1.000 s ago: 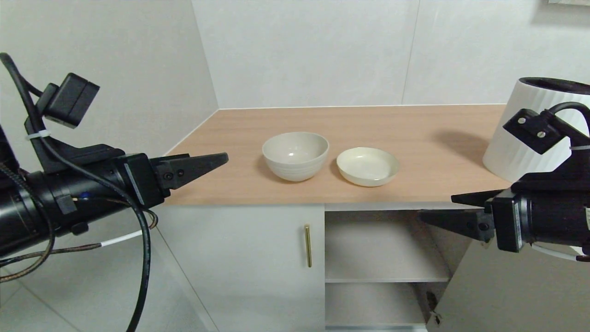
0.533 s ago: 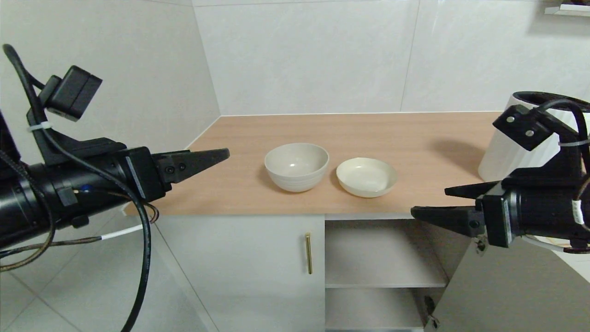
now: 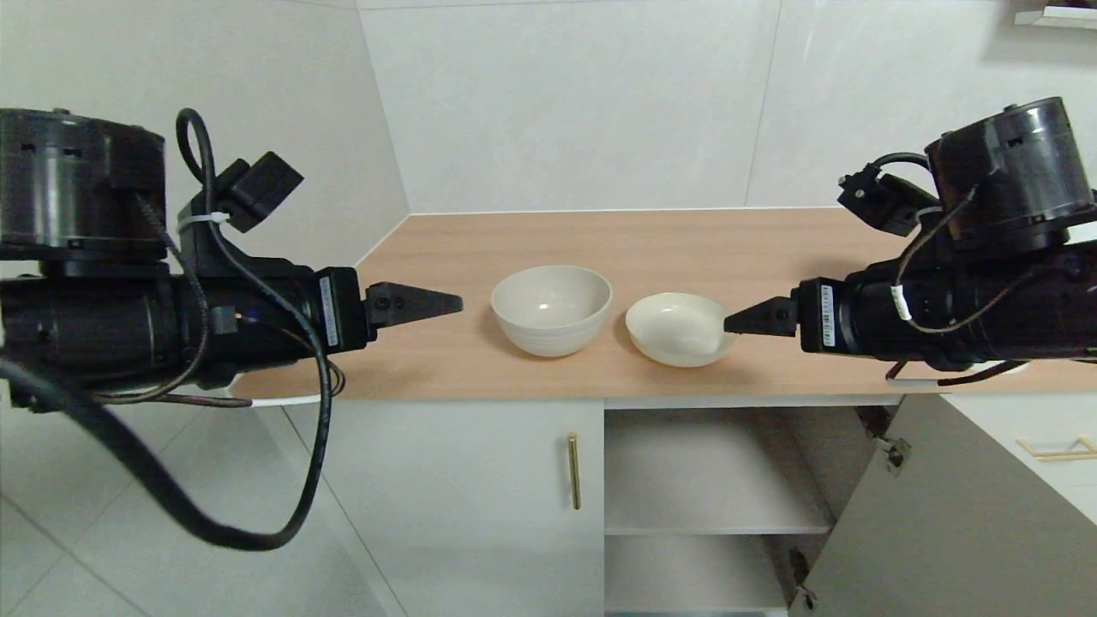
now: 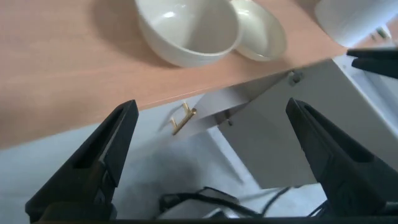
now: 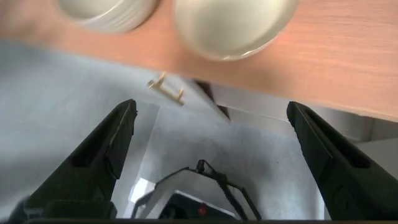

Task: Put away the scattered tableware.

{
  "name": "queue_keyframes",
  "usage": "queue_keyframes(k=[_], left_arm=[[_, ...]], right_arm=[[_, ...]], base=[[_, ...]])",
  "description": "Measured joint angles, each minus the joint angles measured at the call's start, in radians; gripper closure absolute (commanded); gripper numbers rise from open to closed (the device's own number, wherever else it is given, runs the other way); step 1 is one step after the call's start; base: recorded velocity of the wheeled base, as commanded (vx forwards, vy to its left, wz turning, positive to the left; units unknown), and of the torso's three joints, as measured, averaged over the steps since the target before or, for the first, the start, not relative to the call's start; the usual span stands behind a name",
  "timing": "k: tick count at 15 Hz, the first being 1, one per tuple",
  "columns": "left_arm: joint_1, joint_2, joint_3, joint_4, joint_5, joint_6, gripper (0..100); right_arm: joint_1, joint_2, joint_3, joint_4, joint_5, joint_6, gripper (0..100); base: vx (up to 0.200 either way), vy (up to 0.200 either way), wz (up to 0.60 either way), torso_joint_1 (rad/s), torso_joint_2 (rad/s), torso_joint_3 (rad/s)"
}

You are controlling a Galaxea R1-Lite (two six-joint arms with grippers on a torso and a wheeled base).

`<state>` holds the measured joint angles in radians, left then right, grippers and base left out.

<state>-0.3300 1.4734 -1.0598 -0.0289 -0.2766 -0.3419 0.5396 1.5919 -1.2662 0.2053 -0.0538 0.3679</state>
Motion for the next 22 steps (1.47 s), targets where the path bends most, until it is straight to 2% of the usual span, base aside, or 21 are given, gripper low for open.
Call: queue_keyframes(k=[2,3,4,6,8,10,14,20,21,22], left_arm=[[-0.036,0.068,-0.051,0.000,0.094,-0.160,0],[-0.061,0.109,-0.084,-0.001,0.163,-0.221,0],[-0.082,0.143,-0.110,-0.002,0.217,-0.251,0],[-0.113,0.215,-0.155,-0.005,0.341,-0.270,0],[-0.135,0.273,-0.186,-0.011,0.391,-0.294,0],[-0.147,0.327,-0.209,-0.043,0.401,-0.349,0],[-0.155,0.400,-0.244,-0.065,0.403,-0.415,0],[-0.154,0.439,-0.261,-0.067,0.404,-0.419,0],[-0.153,0.441,-0.263,-0.067,0.405,-0.419,100],[-0.153,0.441,-0.264,-0.067,0.404,-0.419,100]], right_arm=[[-0.004,0.068,-0.034,-0.017,-0.075,0.043,0],[-0.006,0.103,-0.045,-0.057,-0.120,0.057,0],[-0.008,0.129,-0.050,-0.086,-0.138,0.064,0],[-0.009,0.160,-0.049,-0.104,-0.145,0.068,0],[-0.009,0.173,-0.048,-0.105,-0.145,0.069,0],[-0.009,0.179,-0.048,-0.106,-0.146,0.070,0],[-0.016,0.179,-0.049,-0.106,-0.146,0.073,0],[-0.023,0.175,-0.049,-0.119,-0.149,0.074,0],[-0.024,0.174,-0.048,-0.119,-0.149,0.073,0],[-0.023,0.173,-0.048,-0.119,-0.149,0.074,0]], base=[[0.000,0.000,0.00,0.000,0.00,0.000],[0.000,0.000,0.00,0.000,0.00,0.000],[0.000,0.000,0.00,0.000,0.00,0.000],[0.000,0.000,0.00,0.000,0.00,0.000],[0.000,0.000,0.00,0.000,0.00,0.000],[0.000,0.000,0.00,0.000,0.00,0.000],[0.000,0.000,0.00,0.000,0.00,0.000],[0.000,0.000,0.00,0.000,0.00,0.000],[0.000,0.000,0.00,0.000,0.00,0.000],[0.000,0.000,0.00,0.000,0.00,0.000]])
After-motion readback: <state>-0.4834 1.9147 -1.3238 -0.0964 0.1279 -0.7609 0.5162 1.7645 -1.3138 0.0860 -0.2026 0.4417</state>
